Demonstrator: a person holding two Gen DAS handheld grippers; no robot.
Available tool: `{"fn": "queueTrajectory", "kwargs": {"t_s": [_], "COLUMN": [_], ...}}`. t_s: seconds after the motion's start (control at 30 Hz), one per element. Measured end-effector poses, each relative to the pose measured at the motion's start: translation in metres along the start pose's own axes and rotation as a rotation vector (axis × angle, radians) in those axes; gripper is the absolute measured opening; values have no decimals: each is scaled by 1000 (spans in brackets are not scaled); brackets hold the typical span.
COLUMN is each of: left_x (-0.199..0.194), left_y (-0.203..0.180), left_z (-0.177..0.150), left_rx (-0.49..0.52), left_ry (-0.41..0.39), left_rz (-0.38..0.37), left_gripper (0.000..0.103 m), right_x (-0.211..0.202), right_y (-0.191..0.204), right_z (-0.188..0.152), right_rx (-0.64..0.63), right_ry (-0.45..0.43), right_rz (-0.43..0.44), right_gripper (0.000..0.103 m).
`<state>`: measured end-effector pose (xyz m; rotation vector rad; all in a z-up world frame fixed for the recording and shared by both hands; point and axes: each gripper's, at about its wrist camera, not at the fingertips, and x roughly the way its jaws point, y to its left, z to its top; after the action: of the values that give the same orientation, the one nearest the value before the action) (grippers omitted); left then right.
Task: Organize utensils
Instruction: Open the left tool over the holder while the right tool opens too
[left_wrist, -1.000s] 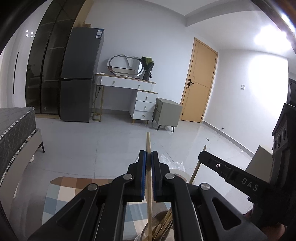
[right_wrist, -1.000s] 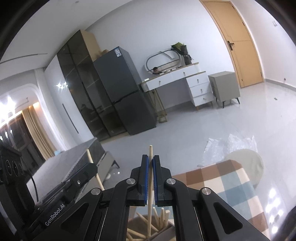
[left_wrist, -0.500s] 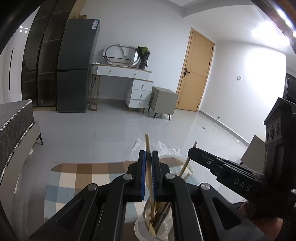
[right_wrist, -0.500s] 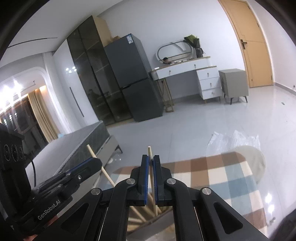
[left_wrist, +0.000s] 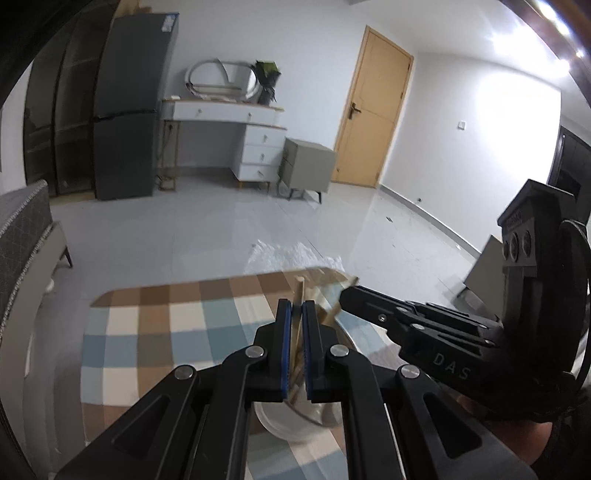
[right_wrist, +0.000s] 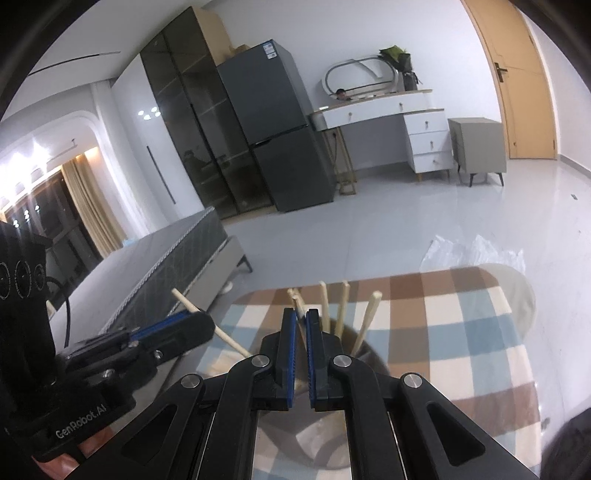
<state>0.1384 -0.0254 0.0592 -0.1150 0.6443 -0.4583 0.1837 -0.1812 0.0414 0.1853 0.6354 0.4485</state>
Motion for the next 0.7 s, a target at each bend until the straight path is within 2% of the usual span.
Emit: {"fn": "queueTrajectory", "kwargs": {"t_s": [0.1, 0.13, 0.27, 0.3, 0.37, 0.43, 0.53, 0.6, 0.7], "left_x": [-3, -5, -21, -28, -39, -53, -70, -81, -93], "left_y": [0, 1, -5, -9, -13, -18, -26, -31, -33], "left_z": [-2, -3, -7, -6, -9, -12, -15, -17, -20], "left_rx": [-23, -34, -40, -38, -40, -50, -38, -46, -57], "left_ry": [34, 49, 71, 65, 51, 26, -10, -17, -32], "left_rz": [8, 8, 55, 66, 84, 101, 186, 206, 231], "left_gripper": [2, 2, 2, 5, 19, 41, 48, 49, 58], "right_x": [-2, -6, -32, -39, -54, -71, -94, -112, -134], "right_y": [-5, -7, -16, -16, -15, -12, -8, -3, 7], "right_z": [-7, -10, -19, -21, -24, -28, -33, -37, -42], "right_rx": [22, 28, 89, 91, 87, 83, 89, 75, 44], "right_ry": [45, 45, 28, 22, 11, -9, -52, -86, -134], "right_rz": [6, -1, 6, 4, 2, -5, 6, 5, 12], "right_gripper": [4, 7, 7, 8, 11, 27, 42, 48, 63]}}
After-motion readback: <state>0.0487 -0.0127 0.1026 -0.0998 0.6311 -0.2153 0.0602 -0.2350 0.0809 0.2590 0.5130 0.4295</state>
